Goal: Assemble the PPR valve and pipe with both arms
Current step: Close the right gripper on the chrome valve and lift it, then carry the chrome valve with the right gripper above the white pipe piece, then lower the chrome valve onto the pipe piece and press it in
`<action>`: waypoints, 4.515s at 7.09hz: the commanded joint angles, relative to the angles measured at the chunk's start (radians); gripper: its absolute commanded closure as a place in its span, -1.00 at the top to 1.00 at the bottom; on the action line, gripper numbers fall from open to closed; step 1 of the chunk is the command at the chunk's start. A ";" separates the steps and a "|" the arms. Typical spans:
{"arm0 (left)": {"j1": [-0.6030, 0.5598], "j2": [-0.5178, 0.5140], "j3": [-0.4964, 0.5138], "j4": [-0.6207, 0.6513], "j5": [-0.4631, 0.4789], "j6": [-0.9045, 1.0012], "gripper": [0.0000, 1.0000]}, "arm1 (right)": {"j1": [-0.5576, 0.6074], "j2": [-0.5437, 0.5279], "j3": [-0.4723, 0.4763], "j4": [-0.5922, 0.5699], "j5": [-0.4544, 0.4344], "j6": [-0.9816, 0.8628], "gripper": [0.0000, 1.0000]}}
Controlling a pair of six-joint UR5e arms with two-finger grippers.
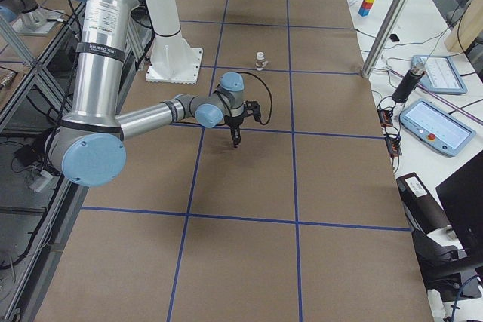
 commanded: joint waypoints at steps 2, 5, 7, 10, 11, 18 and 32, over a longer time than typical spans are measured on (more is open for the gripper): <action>0.000 0.002 0.002 0.000 0.000 0.000 1.00 | -0.001 0.007 -0.002 0.000 0.000 -0.002 -0.25; 0.000 0.002 0.004 0.000 0.000 0.002 1.00 | -0.001 0.015 0.006 0.000 0.000 -0.005 -0.84; 0.000 0.002 0.007 0.002 0.000 0.000 1.00 | 0.009 0.041 0.030 -0.002 0.008 -0.005 -1.00; 0.000 0.060 -0.010 0.000 -0.082 -0.159 1.00 | 0.051 0.232 0.029 -0.186 0.012 0.000 -1.00; 0.000 0.066 -0.015 0.005 -0.150 -0.251 1.00 | 0.054 0.353 0.027 -0.333 0.012 0.002 -1.00; 0.003 0.130 -0.113 -0.025 -0.138 -0.430 1.00 | -0.039 1.013 -0.169 -0.736 -0.015 0.514 -1.00; 0.006 0.127 -0.114 -0.025 -0.138 -0.431 1.00 | -0.208 1.155 -0.384 -0.735 -0.222 0.994 -1.00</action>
